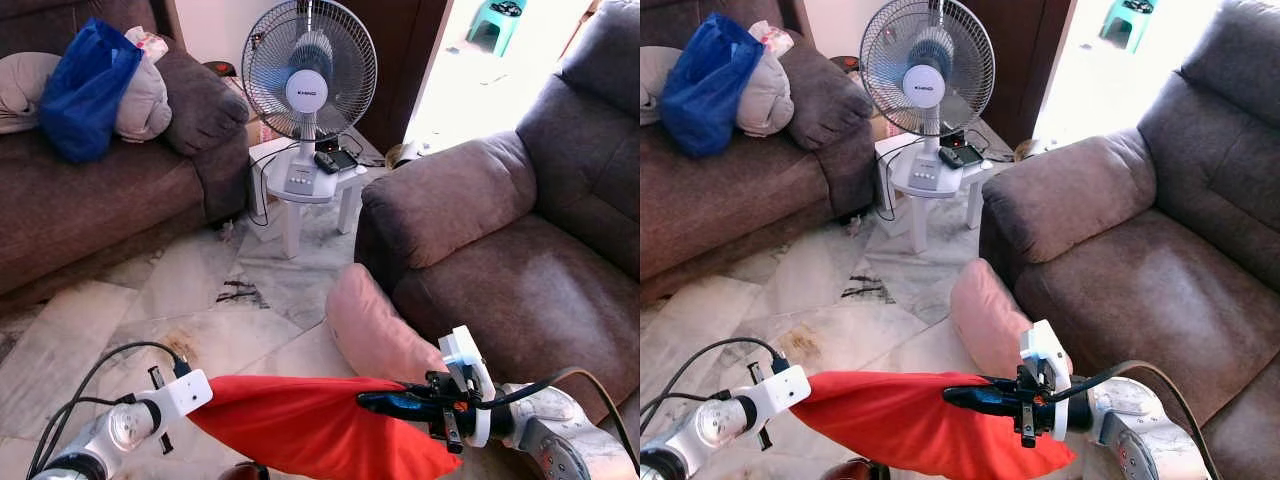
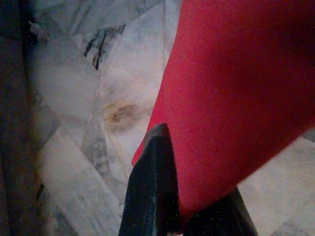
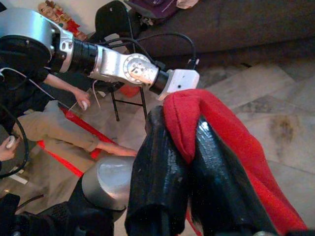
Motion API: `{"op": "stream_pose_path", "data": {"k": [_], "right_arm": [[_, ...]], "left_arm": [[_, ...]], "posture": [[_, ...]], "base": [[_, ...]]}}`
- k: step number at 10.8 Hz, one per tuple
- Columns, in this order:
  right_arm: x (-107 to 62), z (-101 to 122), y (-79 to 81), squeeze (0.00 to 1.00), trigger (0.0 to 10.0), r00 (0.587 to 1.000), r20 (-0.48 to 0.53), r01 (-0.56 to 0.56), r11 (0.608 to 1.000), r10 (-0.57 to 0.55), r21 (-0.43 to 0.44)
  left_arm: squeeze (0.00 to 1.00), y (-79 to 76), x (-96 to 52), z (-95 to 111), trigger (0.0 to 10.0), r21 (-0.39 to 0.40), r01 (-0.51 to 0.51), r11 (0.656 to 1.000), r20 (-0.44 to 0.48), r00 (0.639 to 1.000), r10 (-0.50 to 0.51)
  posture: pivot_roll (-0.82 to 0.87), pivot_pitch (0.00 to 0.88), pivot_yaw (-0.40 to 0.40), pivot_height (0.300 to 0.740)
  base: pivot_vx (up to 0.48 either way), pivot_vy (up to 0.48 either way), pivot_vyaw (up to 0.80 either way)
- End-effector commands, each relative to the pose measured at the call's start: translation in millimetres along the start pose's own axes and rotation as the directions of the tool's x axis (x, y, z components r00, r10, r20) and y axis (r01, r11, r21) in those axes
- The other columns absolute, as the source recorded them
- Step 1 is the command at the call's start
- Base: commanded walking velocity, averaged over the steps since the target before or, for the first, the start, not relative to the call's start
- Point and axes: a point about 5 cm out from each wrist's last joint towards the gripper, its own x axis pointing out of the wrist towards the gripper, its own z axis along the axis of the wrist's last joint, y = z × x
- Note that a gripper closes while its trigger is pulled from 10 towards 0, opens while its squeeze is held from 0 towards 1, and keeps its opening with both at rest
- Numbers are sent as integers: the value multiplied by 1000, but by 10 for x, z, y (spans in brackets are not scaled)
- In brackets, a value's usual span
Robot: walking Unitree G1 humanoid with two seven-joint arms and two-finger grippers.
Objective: Move the pillow to the sofa from floor
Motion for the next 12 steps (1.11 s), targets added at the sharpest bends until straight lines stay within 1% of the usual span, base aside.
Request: {"op": "stream_pose_path", "data": {"k": [1, 2, 3, 4, 5, 6, 7, 8, 9, 10, 11, 12], "right_arm": [[26, 181, 48, 0, 10000, 997, 71, -38, 996, 44, -84], [24, 168, 23, 0, 10000, 997, 70, -16, 996, 22, -87], [17, 158, -60, 0, 10000, 996, 75, 51, 994, -45, -93], [8, 138, -144, 0, 10000, 991, 77, 118, 987, -110, -109], [-8, 101, -336, 0, 10000, 957, 79, 288, 949, -280, -125], [-19, 83, -413, 0, 10000, 934, 77, 357, 925, -349, -133], [-37, 67, -550, 0, 10000, 876, 86, 482, 863, -474, -151], [-46, 88, -645, 0, 10000, 818, 105, 574, 802, -565, -166], [-57, 160, -739, 0, 10000, 741, 158, 671, 721, -652, -172], [-73, 236, -846, 0, 10000, 624, 213, 782, 601, -752, -167], [-71, 231, -967, 0, 10000, 422, 266, 907, 404, -867, -122], [-50, 199, -987, 0, 10000, 345, 294, 936, 348, -892, -43]], "left_arm": [[0, -51, 4, -18, 0, -21, -3, 1000, -6, 1000, 2], [0, -47, 4, -14, 0, -32, -23, 999, -2, 1000, 23], [0, -27, 5, -9, 0, -38, -64, 997, -4, 998, 64], [0, 22, 9, 1, 0, -36, -142, 989, -13, 990, 141], [0, 199, 7, 73, 4549, -150, -336, 930, -13, 941, 338], [0, 254, 4, 128, 10000, -204, -380, 902, 10, 921, 390], [0, 364, -6, 281, 10000, -305, -441, 844, 75, 872, 483], [0, 446, -15, 411, 10000, -383, -466, 797, 121, 831, 543], [0, 532, -27, 550, 10000, -457, -477, 751, 159, 787, 596], [0, 612, -33, 711, 10000, -530, -481, 699, 186, 738, 649], [0, 653, -41, 963, 10000, -606, -461, 648, 241, 670, 702], [0, 621, -39, 1085, 10000, -628, -431, 648, 283, 649, 706]], "posture": [[19, 84, -69, 740], [21, 84, -68, 740], [23, 84, -67, 740], [25, 82, -65, 740], [29, 81, -65, 740], [31, 82, -64, 740], [35, 81, -62, 740], [35, 78, -60, 740], [38, 76, -58, 740], [34, 69, -54, 740], [36, 62, -49, 740], [39, 58, -47, 740]], "base": [[0, 0, 0], [0, 0, 0], [0, 0, 0], [0, 0, 0], [0, 0, 0], [0, 0, 0], [0, 0, 0], [0, 0, 0], [0, 0, 0], [0, 0, 0], [0, 0, 0], [0, 0, 0]]}}
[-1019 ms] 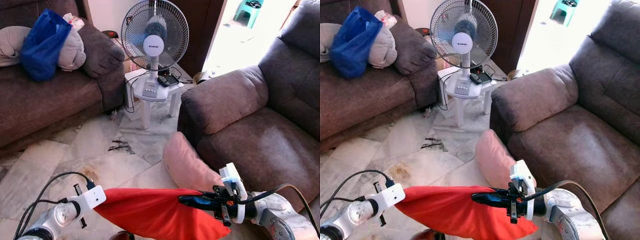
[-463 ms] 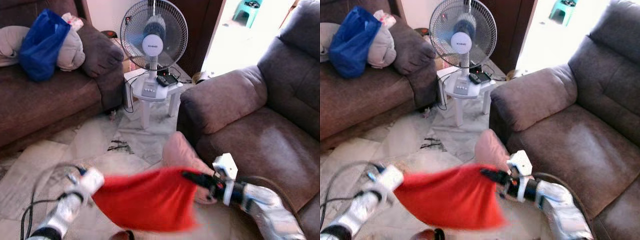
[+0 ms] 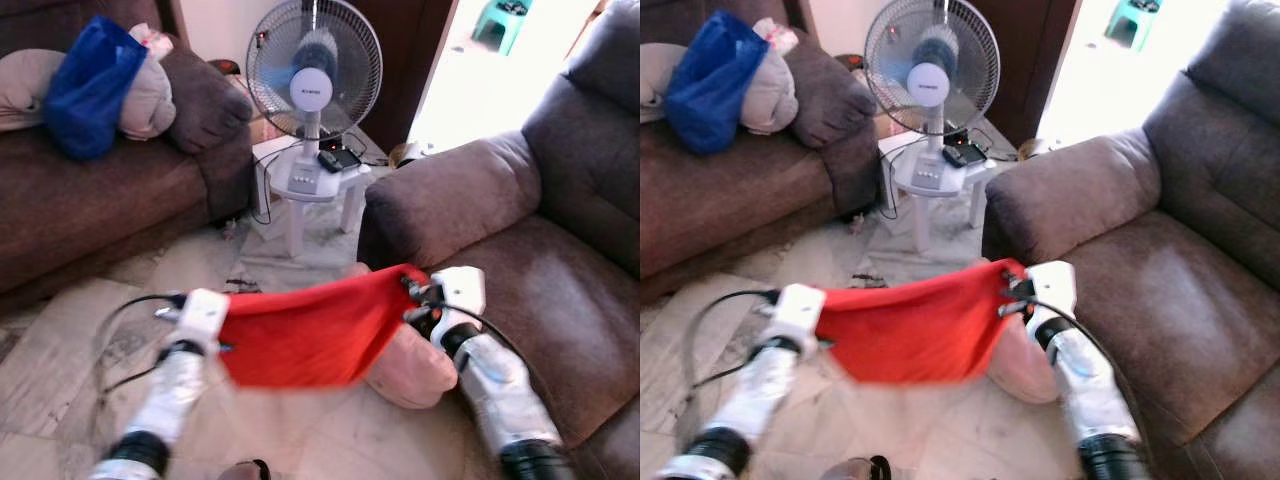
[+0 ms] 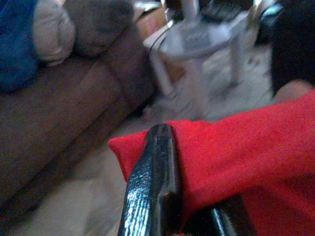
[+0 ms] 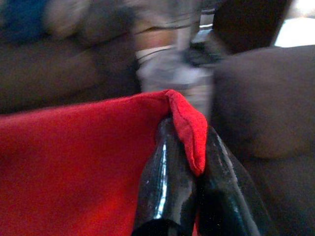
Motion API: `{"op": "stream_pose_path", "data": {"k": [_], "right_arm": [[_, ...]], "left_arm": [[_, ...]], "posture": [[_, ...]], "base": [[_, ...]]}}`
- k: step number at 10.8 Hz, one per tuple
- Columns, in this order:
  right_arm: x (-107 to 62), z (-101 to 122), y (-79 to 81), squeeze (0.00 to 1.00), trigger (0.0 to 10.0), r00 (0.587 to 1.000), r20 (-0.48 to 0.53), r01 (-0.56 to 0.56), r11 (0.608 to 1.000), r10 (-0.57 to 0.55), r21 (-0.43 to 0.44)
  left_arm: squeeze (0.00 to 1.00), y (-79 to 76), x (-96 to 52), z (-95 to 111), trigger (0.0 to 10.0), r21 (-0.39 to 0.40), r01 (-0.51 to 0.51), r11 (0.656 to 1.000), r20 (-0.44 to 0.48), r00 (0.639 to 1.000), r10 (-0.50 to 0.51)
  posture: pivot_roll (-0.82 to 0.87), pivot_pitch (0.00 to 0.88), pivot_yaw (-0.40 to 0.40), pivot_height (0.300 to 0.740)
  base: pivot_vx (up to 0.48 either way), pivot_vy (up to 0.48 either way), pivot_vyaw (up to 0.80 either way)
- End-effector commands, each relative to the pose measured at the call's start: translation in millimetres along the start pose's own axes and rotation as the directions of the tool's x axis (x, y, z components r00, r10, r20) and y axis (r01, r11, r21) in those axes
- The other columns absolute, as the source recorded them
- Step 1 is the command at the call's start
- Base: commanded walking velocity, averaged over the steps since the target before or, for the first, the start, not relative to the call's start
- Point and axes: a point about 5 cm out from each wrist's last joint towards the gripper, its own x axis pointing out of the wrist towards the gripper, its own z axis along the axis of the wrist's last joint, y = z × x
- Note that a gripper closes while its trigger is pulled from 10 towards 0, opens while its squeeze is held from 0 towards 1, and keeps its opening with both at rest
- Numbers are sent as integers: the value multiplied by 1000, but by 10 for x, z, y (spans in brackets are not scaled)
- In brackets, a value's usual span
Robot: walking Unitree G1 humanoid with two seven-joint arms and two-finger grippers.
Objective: Move the pillow to the sofa from floor
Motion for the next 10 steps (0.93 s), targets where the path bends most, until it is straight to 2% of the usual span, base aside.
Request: {"op": "stream_pose_path", "data": {"k": [1, 2, 4, 6, 8, 10], "right_arm": [[6, 57, -59, 0, 10000, 997, 51, 56, 998, -57, 24], [9, -11, -47, 0, 10000, 993, 53, 101, 994, -104, 44], [33, 1, -139, 0, 10000, 979, 69, 187, 982, -189, 36], [68, 40, -196, 0, 10000, 970, 101, 219, 975, -220, 22], [76, 49, -232, 0, 10000, 968, 121, 223, 975, -220, -17], [67, 54, -292, 0, 10000, 979, 120, 178, 979, -165, -102]], "left_arm": [[0, 45, 54, 226, 10000, -41, -30, 999, 129, 991, 35], [0, 39, 24, 229, 10000, -105, -66, 992, 134, 988, 80], [0, 52, -19, 237, 10000, -130, -87, 988, 148, 983, 106], [0, 151, -57, 235, 10000, -157, -159, 975, 151, 971, 183], [0, 205, -45, 278, 10000, -167, -168, 972, 167, 966, 195], [0, 218, -43, 308, 10000, -157, -154, 975, 181, 966, 182]], "posture": [[39, 58, -47, 740], [43, 50, -43, 740], [40, 39, -42, 740], [45, 17, -40, 740], [45, 0, -31, 740], [40, 0, -27, 740]], "base": [[0, 0, 0], [0, 0, 0], [0, 0, 0], [0, 0, 0], [0, 0, 0], [0, 0, 0]]}}
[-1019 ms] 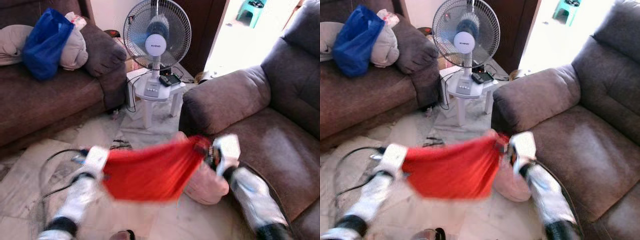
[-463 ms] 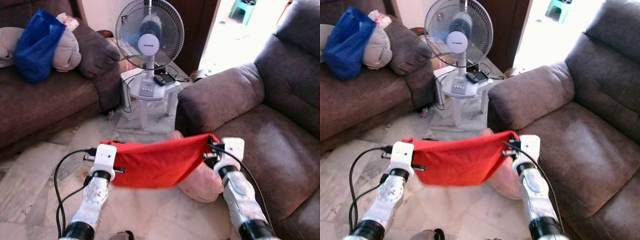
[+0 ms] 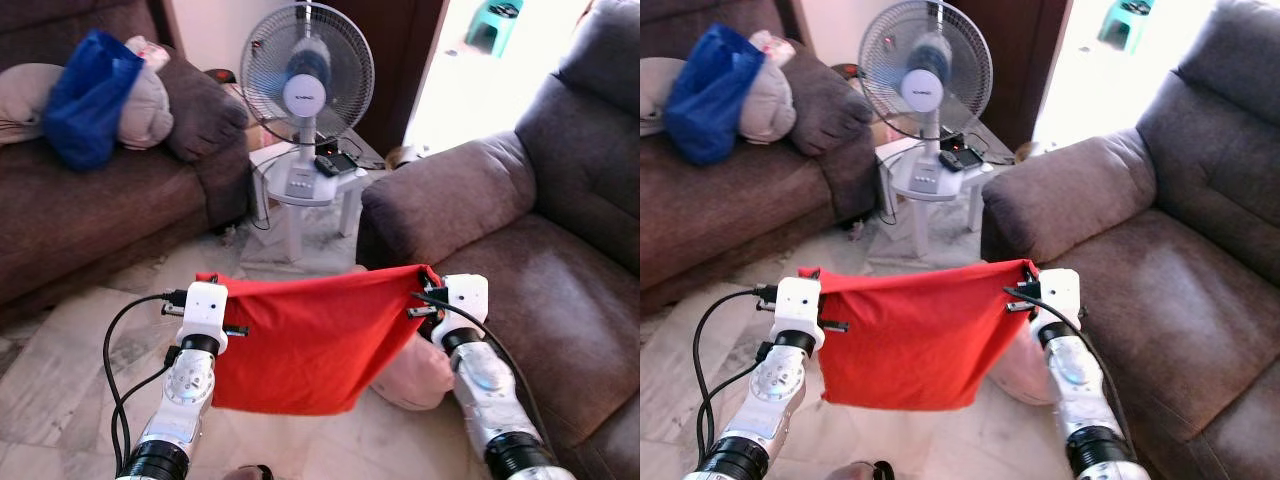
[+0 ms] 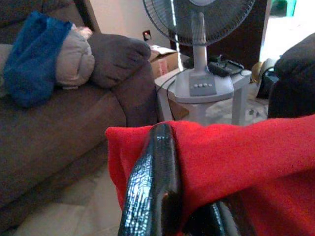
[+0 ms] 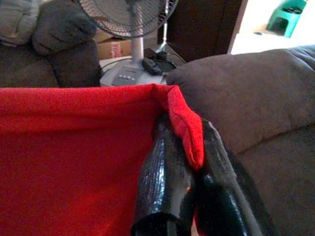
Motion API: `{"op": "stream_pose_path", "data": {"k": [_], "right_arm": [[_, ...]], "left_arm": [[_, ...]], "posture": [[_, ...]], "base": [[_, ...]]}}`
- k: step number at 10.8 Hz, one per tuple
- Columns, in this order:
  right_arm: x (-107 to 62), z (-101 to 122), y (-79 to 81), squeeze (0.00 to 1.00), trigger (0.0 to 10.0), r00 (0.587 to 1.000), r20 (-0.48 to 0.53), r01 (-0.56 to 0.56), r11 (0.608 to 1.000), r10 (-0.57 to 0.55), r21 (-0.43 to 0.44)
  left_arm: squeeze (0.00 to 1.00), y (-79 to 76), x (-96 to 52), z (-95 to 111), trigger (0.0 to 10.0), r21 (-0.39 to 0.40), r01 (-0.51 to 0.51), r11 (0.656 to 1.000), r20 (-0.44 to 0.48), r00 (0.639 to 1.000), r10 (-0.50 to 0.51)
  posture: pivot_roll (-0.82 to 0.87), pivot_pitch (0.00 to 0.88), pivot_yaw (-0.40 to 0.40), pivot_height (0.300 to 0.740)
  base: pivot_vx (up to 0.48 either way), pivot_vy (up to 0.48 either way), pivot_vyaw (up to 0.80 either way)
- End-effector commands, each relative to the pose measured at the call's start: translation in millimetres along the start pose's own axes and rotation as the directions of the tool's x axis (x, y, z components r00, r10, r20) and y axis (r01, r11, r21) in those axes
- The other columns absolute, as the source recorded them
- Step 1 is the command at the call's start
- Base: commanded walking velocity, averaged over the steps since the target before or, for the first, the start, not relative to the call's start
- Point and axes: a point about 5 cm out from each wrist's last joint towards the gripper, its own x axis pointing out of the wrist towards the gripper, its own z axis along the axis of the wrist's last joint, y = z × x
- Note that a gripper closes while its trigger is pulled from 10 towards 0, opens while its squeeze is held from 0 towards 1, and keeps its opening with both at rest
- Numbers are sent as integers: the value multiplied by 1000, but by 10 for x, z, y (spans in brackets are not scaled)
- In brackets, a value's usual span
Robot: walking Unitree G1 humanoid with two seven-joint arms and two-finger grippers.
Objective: Move the pillow to the sofa from floor
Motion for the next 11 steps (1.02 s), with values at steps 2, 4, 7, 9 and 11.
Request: {"op": "stream_pose_path", "data": {"k": [2, 4, 7, 9, 11], "right_arm": [[30, 147, -231, 0, 10000, 997, 72, 29, 998, -24, -61], [41, 141, -170, 0, 10000, 996, 85, 24, 999, -22, -26], [50, 104, 40, 0, 10000, 995, 95, -33, 999, 33, -3], [77, 127, -18, 0, 10000, 996, 86, 1, 1000, -1, -4], [79, 131, -63, 0, 10000, 996, 85, 18, 1000, -20, 25]], "left_arm": [[0, 144, 15, 118, 10000, -16, -57, 998, 69, 996, 58], [0, 117, -2, 120, 10000, -3, -36, 999, 74, 997, 36], [0, 141, 6, 124, 10000, 9, -23, 1000, 73, 997, 23], [0, 116, -6, 104, 10000, 7, -15, 1000, 65, 998, 15], [0, 101, 31, 133, 10000, 7, -9, 1000, 69, 998, 9]], "posture": [[37, 0, -27, 740], [42, 0, -24, 740], [42, 0, -20, 740], [34, 0, -17, 740], [40, 0, -21, 740]], "base": [[0, 0, 0], [0, 0, 0], [0, 0, 0], [0, 0, -225], [0, 0, -788]]}}
